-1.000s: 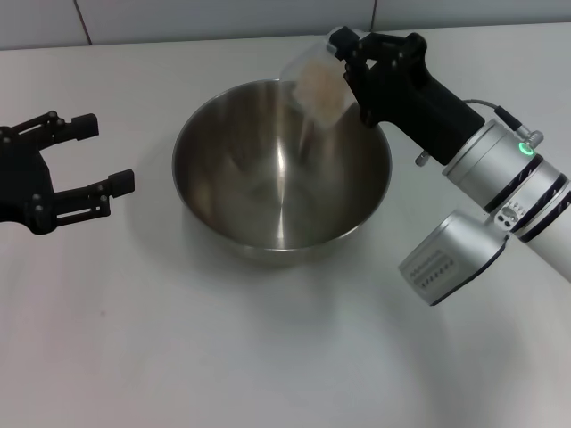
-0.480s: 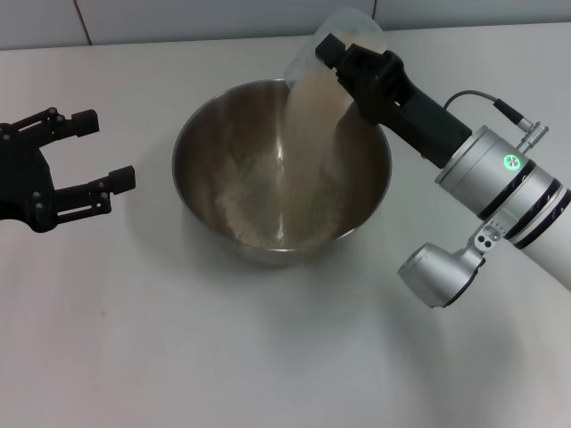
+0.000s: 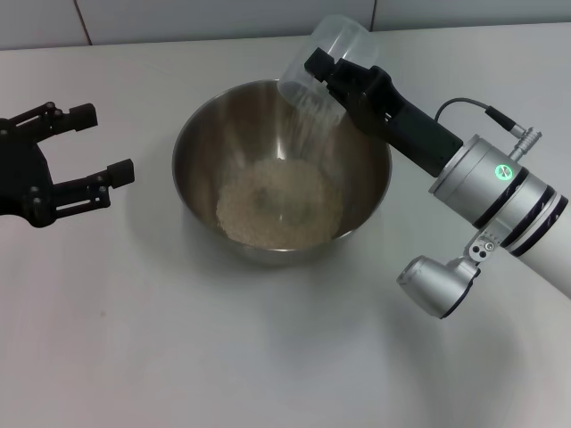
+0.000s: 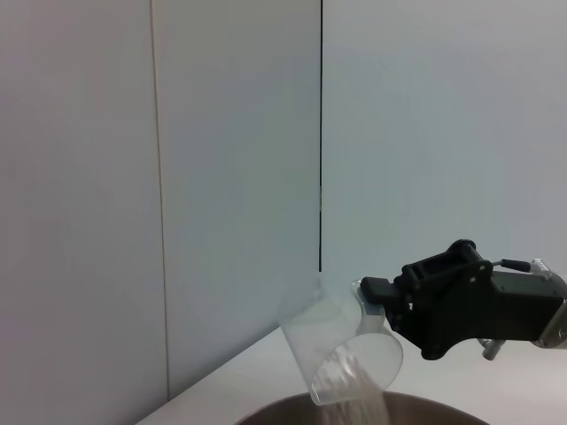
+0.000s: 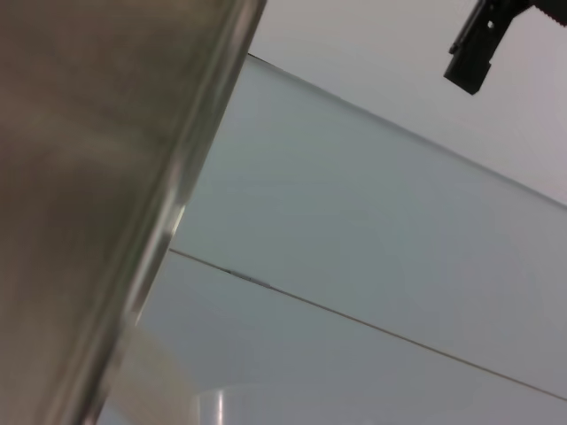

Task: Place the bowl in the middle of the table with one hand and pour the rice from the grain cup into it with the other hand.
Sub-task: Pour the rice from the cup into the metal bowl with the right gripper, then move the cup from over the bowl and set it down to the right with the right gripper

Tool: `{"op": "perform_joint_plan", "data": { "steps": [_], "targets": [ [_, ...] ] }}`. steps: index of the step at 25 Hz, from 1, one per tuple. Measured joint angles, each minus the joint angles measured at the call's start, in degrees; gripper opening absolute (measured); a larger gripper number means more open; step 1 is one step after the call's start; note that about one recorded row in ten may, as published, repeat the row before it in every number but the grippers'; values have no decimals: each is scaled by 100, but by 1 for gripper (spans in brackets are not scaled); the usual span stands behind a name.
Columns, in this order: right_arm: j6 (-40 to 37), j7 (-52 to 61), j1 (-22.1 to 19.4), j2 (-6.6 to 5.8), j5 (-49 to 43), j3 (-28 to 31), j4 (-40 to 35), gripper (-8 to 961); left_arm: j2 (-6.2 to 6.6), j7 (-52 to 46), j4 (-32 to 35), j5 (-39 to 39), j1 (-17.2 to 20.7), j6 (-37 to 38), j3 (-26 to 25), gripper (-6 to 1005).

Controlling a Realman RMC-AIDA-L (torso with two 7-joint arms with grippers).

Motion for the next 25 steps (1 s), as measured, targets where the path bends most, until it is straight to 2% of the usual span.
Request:
{"op": "perform_joint_plan", "data": {
  "steps": [15, 20, 21, 22, 25],
  "targets": [
    [0, -116, -1, 0, 4, -15, 46, 8, 8, 65, -39, 13, -37, -10, 0, 825],
    [0, 702, -207, 39, 57, 93, 282, 8, 21, 65, -70, 7, -45, -19, 1, 825],
    [-1, 1291, -382, 56, 72, 186, 442, 8, 21, 66, -70, 4, -43, -19, 0, 825],
    [-1, 1291, -382, 56, 72, 186, 442, 8, 21, 66, -70, 4, -43, -19, 0, 825],
    [1, 2389, -656, 56, 247, 318, 761, 8, 17, 67, -70, 1, -42, -19, 0, 825]
  ]
}}
